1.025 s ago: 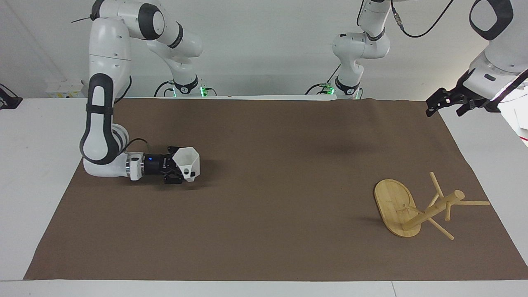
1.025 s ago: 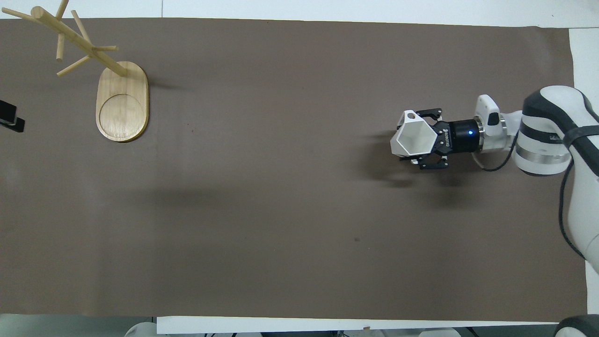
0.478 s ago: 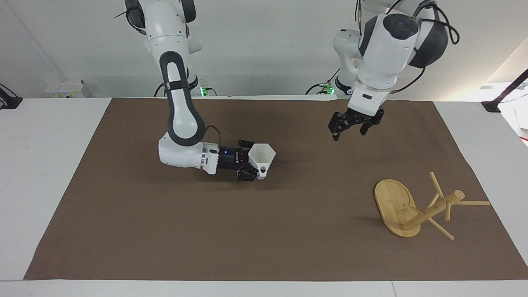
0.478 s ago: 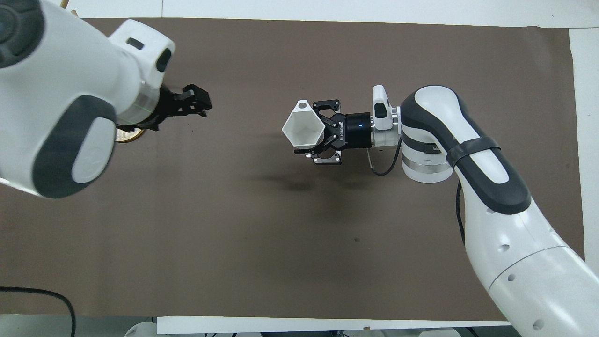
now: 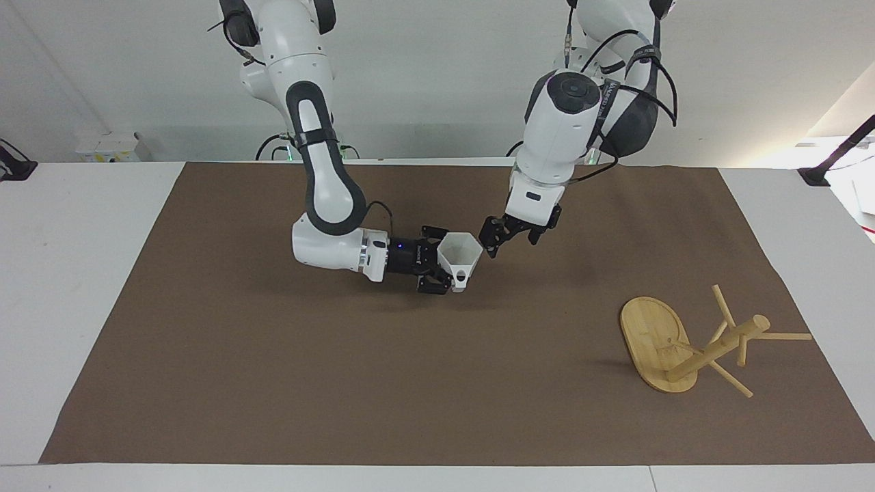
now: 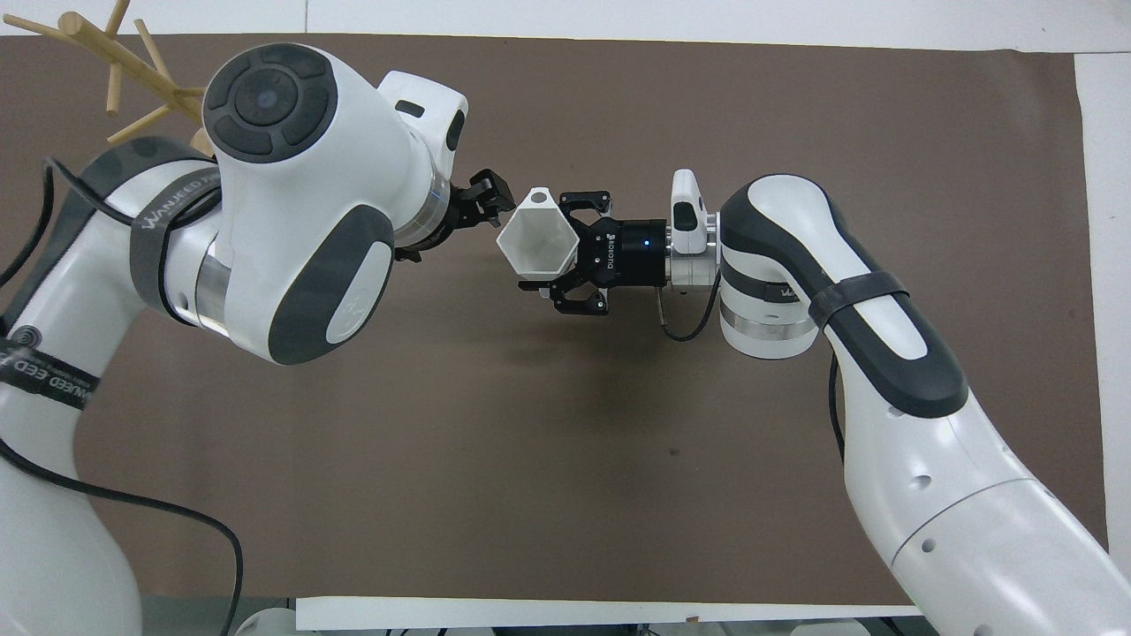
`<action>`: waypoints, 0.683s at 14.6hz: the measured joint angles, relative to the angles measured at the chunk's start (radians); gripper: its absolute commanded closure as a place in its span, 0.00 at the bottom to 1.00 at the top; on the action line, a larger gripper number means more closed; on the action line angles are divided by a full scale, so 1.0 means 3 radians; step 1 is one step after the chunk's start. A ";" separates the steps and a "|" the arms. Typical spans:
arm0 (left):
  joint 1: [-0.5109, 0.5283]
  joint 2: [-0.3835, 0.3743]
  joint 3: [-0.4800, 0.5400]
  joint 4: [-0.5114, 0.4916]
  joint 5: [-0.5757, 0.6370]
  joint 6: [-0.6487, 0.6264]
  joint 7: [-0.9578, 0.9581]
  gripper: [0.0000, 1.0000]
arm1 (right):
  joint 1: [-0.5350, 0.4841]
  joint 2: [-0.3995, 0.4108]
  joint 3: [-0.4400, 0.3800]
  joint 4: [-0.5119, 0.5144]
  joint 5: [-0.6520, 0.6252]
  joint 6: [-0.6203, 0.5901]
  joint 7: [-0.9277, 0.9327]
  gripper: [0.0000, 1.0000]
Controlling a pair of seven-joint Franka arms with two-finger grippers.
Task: Hang cup on rack
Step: 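Carry the cup with the right gripper while the left gripper grasps it, then open the right gripper and withdraw it while the left gripper holds the cup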
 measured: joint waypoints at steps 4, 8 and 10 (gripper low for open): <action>-0.0088 0.0020 0.0001 -0.0013 -0.0023 0.0026 -0.0008 0.02 | 0.0036 -0.0030 0.0000 0.0005 0.0000 0.0129 0.0000 0.63; -0.0132 0.0032 0.0000 -0.0110 -0.0024 0.0229 0.0015 0.65 | 0.0047 -0.0030 -0.0001 0.0005 0.0000 0.0148 0.0000 0.63; -0.0132 0.0033 0.0002 -0.0170 -0.0024 0.0301 0.0050 1.00 | 0.0047 -0.0031 -0.0001 0.0005 0.0000 0.0148 0.0000 0.63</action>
